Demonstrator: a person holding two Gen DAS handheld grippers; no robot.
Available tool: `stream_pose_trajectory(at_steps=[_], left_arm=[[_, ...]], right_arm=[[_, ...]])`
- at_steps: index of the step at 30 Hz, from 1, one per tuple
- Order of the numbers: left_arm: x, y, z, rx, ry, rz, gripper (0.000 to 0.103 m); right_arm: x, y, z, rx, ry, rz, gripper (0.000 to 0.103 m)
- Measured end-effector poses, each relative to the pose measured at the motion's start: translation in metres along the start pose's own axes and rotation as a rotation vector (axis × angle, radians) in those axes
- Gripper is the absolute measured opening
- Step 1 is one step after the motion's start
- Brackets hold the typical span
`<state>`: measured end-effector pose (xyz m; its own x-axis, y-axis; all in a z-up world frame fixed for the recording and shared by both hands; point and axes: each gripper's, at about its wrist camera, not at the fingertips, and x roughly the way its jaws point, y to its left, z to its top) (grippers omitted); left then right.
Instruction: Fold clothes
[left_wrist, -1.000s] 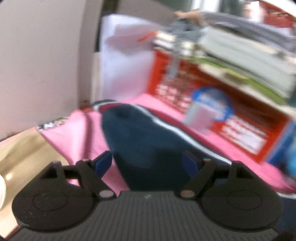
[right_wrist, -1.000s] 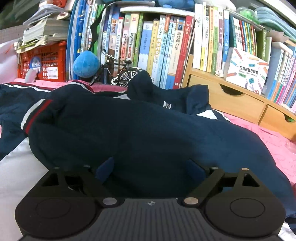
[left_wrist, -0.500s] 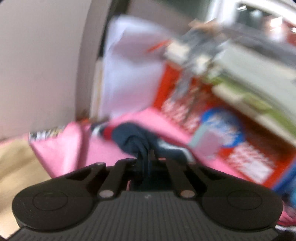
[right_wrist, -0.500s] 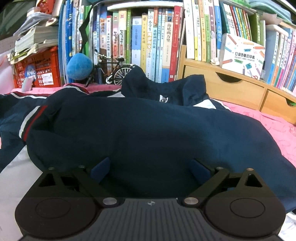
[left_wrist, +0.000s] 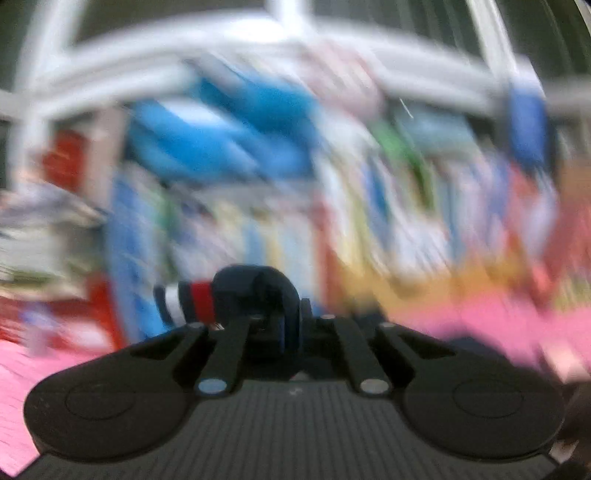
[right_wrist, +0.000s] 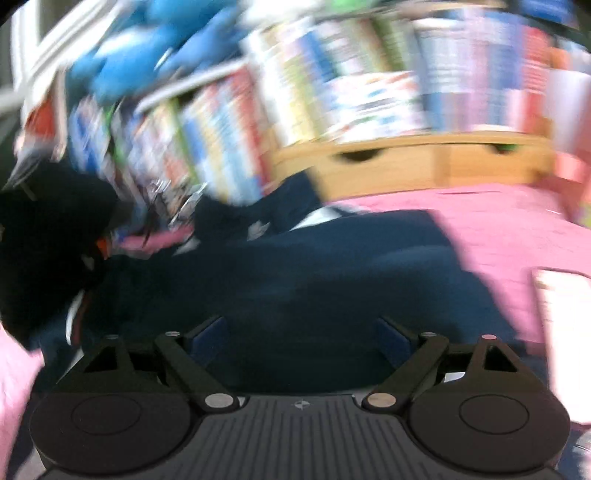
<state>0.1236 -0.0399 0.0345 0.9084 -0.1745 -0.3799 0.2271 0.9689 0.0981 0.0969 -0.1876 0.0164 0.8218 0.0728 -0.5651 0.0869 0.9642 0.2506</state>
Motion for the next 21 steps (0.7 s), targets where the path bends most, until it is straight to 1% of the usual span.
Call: stream_pose_trajectory(at_steps=[1, 2, 3, 4, 6, 7, 8, 9, 10, 11, 13, 14, 15, 16, 18, 20, 21], left_arm=[[0.017, -0.017, -0.01, 0.033, 0.091, -0.037, 0.029], [0.035, -0.035, -0.019, 0.066, 0.182, -0.074, 0.036], [0.044, -0.046, -0.03, 0.094, 0.237, -0.087, 0.039], [0.044, -0.055, -0.038, 0.118, 0.255, -0.086, 0.041], [0.027, -0.059, -0.044, 0.145, 0.223, -0.105, 0.047], [0.017, -0.056, -0.044, 0.147, 0.206, -0.122, 0.054], [0.005, -0.049, -0.043, 0.14, 0.186, -0.136, 0.061], [-0.008, -0.042, -0.041, 0.129, 0.161, -0.138, 0.066], [-0.022, -0.033, -0.04, 0.117, 0.135, -0.136, 0.075], [-0.039, -0.019, -0.041, 0.103, 0.106, -0.129, 0.078], [-0.067, 0.01, -0.044, 0.071, 0.067, -0.102, 0.079], [-0.076, 0.021, -0.048, 0.06, 0.062, -0.075, 0.08], [-0.084, 0.032, -0.055, 0.056, 0.066, -0.032, 0.08], [-0.087, 0.04, -0.063, 0.057, 0.085, 0.022, 0.08], [-0.089, 0.053, -0.078, 0.055, 0.13, 0.121, 0.08], [-0.089, 0.065, -0.091, 0.011, 0.177, 0.166, 0.08], [-0.088, 0.072, -0.098, -0.013, 0.2, 0.186, 0.08]], right_arm=[[-0.011, -0.013, 0.0, 0.024, -0.013, -0.017, 0.09], [-0.019, -0.023, -0.001, 0.038, -0.017, -0.032, 0.09], [-0.026, -0.033, -0.001, 0.051, -0.021, -0.046, 0.09], [-0.028, -0.038, -0.003, 0.056, -0.018, -0.05, 0.09], [-0.031, -0.047, -0.007, 0.063, -0.012, -0.056, 0.09], [-0.033, -0.051, -0.009, 0.067, -0.009, -0.059, 0.09], [-0.031, -0.049, -0.01, 0.063, -0.002, -0.046, 0.09], [-0.028, -0.046, -0.012, 0.057, 0.006, -0.032, 0.09], [-0.026, -0.038, -0.012, 0.04, 0.01, -0.017, 0.09], [-0.023, -0.03, -0.012, 0.021, 0.013, -0.001, 0.09], [-0.019, -0.004, -0.01, -0.059, 0.007, 0.042, 0.09], [-0.016, 0.01, -0.009, -0.108, 0.004, 0.064, 0.09], [-0.012, 0.027, -0.009, -0.172, -0.001, 0.076, 0.09], [-0.008, 0.045, -0.008, -0.238, -0.006, 0.087, 0.09], [0.003, 0.079, -0.008, -0.355, -0.019, 0.083, 0.09], [0.016, 0.112, -0.01, -0.459, -0.033, 0.072, 0.09], [0.024, 0.125, -0.009, -0.491, -0.038, 0.062, 0.09]])
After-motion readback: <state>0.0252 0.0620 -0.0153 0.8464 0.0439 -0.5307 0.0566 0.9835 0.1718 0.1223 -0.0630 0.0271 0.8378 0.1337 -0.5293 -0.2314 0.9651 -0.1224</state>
